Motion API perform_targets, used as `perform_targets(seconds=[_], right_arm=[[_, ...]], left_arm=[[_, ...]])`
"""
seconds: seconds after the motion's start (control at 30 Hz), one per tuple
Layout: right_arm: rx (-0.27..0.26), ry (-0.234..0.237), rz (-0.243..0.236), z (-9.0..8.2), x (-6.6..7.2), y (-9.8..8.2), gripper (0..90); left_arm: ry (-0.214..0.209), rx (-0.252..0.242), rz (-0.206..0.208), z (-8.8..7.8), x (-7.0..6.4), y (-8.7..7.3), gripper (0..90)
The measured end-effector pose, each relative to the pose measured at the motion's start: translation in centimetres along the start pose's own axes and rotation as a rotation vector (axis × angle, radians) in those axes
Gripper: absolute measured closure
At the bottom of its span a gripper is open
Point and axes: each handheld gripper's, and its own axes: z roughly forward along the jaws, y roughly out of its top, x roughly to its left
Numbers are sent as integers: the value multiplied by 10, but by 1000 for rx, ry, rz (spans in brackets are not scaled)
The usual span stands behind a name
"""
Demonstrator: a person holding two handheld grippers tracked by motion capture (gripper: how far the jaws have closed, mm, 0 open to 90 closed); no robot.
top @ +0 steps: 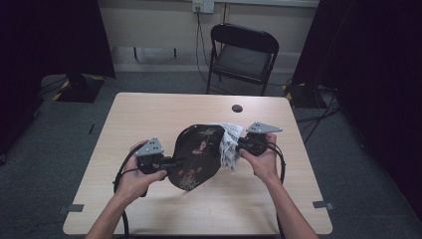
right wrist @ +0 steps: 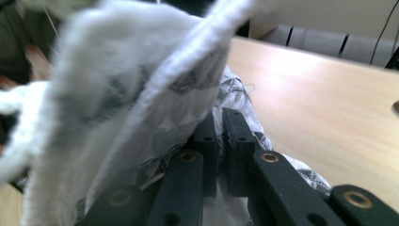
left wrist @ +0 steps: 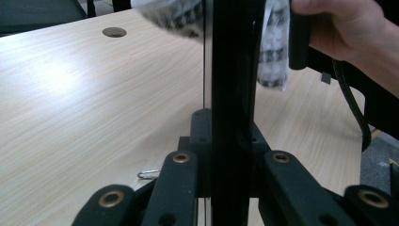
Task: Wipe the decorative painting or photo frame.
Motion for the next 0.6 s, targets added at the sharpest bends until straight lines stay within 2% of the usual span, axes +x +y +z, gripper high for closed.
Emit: perform_targets(seconds=[0.07, 0.17, 0.27, 0.6], right_arm=[[-31, -26, -19, -4, 2, 4, 861], [-32, -27, -24, -4, 4, 4, 862], [1, -9, -16, 0, 2, -1, 862], [74, -8, -10, 15, 2, -14, 862]], left_arm=[[0, 2, 0, 0, 0, 0, 808], [3, 1, -3, 0, -1, 0, 808], [6, -1, -5, 0, -1, 0, 808], [4, -3, -7, -1, 0, -1, 808]])
